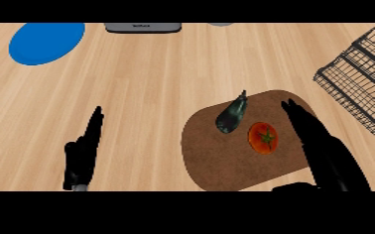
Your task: Pick the tomato from the cutting board and place it in the tiered basket
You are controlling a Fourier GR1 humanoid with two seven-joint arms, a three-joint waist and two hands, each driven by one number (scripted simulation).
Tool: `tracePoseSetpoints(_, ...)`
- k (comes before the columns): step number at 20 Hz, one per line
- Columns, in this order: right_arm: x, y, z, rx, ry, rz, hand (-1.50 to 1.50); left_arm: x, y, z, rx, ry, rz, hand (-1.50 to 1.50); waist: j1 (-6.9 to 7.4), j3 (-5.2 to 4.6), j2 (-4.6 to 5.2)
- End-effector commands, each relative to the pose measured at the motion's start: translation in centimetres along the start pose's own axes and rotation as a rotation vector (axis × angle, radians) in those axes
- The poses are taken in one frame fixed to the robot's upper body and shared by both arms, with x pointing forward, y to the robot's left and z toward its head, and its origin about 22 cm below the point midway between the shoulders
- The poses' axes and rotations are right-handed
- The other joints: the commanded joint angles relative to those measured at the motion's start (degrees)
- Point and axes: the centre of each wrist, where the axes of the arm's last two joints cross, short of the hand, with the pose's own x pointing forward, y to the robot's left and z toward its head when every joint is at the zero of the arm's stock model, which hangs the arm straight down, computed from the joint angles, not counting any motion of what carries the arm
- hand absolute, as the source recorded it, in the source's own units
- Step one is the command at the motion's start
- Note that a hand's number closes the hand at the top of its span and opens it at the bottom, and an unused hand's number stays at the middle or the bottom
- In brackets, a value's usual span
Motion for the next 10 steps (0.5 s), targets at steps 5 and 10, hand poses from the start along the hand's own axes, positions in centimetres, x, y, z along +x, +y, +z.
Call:
tracePoseSetpoints(5, 2.5, 1.4, -1.7, 0.083, 0.062, 0.11, -1.5, 0.4, 0.2, 0.6, -0.015, 0.066, -0.004, 0.0, 0.18, -0.21, 0.18)
tracePoseSetpoints(10, 1.7, 1.0, -2.8, 0.144, 0.127, 0.129, -1.5, -1.9, 0.4, 0.3, 0.0, 0.056, 0.002, 0.0, -0.08, -0.22, 0.22)
